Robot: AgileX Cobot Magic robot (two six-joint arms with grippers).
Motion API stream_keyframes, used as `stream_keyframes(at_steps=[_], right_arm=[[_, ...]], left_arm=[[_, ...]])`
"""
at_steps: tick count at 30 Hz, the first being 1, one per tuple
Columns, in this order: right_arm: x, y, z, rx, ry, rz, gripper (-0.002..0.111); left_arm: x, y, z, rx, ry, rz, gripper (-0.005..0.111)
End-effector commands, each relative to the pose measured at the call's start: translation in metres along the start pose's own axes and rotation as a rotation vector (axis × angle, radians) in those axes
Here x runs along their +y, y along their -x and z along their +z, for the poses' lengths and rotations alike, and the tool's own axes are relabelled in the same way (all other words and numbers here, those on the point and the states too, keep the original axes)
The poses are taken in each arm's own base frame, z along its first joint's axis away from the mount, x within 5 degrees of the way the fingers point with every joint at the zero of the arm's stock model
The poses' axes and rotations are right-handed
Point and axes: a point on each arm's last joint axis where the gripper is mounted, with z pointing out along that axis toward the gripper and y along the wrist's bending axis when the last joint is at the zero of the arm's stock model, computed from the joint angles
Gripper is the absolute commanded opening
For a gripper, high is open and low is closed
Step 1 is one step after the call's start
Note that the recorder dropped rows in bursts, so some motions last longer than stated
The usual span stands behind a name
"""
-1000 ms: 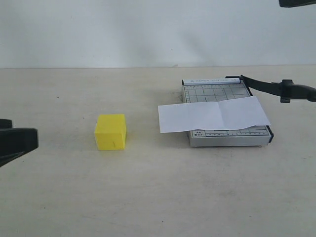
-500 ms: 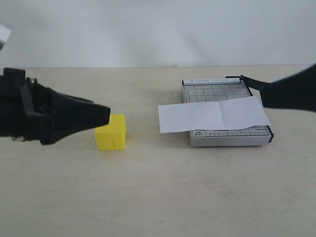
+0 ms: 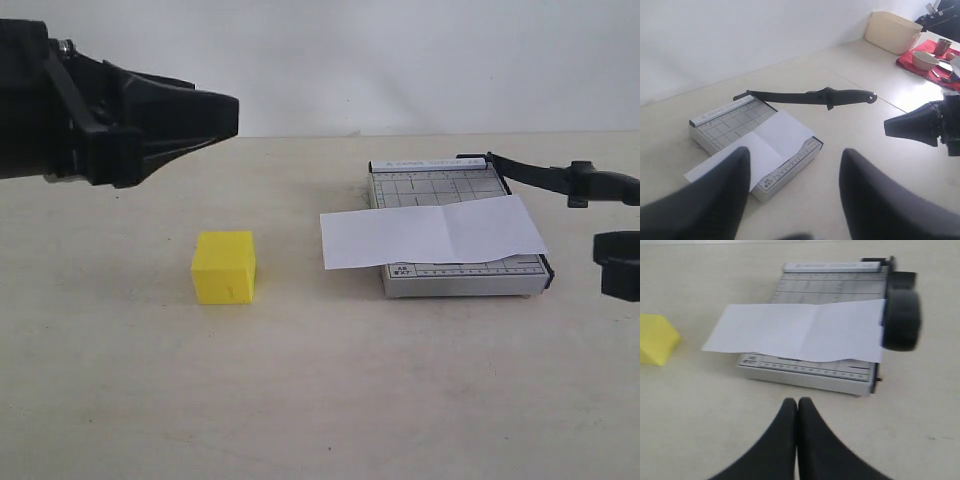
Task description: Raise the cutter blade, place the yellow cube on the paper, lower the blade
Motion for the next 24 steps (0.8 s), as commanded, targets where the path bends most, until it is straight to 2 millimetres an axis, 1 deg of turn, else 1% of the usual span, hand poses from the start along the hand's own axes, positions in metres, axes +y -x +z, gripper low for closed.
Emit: stream_keyframes(at_steps=[1,3,5,11,13,16,18,19,20,21,22,24], right_arm=[[-0.014,-0.002,-0.001,-0.037,-0.161,0.002,0.000],[-0.016,-0.002,-0.001,-0.044,-0.173,0.044,0.000],[-0.015,-0.002,-0.001,-0.045,-0.171,0.048,0.000],[-0.014,-0.002,-0.001,-0.041,-0.155,0.043,0.000],[-0.013,-0.002,-0.001,-0.039,-0.143,0.043,0.000],[-0.010,-0.003,0.000,-0.032,-0.108,0.043,0.000],[-0.007,-0.003,0.000,-0.027,-0.080,0.043,0.000],[-0.005,-0.003,0.000,-0.023,-0.057,0.044,0.000],[-0.005,-0.003,0.000,-0.022,-0.052,0.047,0.000],[-0.004,-0.004,0.000,-0.021,-0.044,0.047,0.000],[-0.004,-0.004,0.000,-0.021,-0.044,0.047,0.000],[-0.005,-0.003,0.000,-0.023,-0.056,0.047,0.000]], left_arm=[[-0.002,-0.001,0.013,-0.009,0.005,0.012,0.052],[-0.006,-0.008,0.025,0.016,-0.023,0.033,0.052],[-0.010,-0.015,0.036,0.041,-0.059,0.060,0.052],[-0.024,-0.047,0.086,0.156,-0.179,0.077,0.052],[-0.026,-0.054,0.100,0.175,-0.205,0.075,0.050],[-0.023,-0.060,0.118,0.192,-0.220,0.073,0.046],[-0.019,-0.060,0.130,0.190,-0.219,0.074,0.038],[-0.016,-0.061,0.138,0.189,-0.218,0.074,0.027],[-0.015,-0.061,0.143,0.186,-0.218,0.077,0.021],[-0.012,-0.060,0.151,0.175,-0.220,0.094,0.008],[-0.011,-0.060,0.155,0.172,-0.221,0.104,0.005],[-0.010,-0.062,0.168,0.155,-0.241,0.100,0.004]])
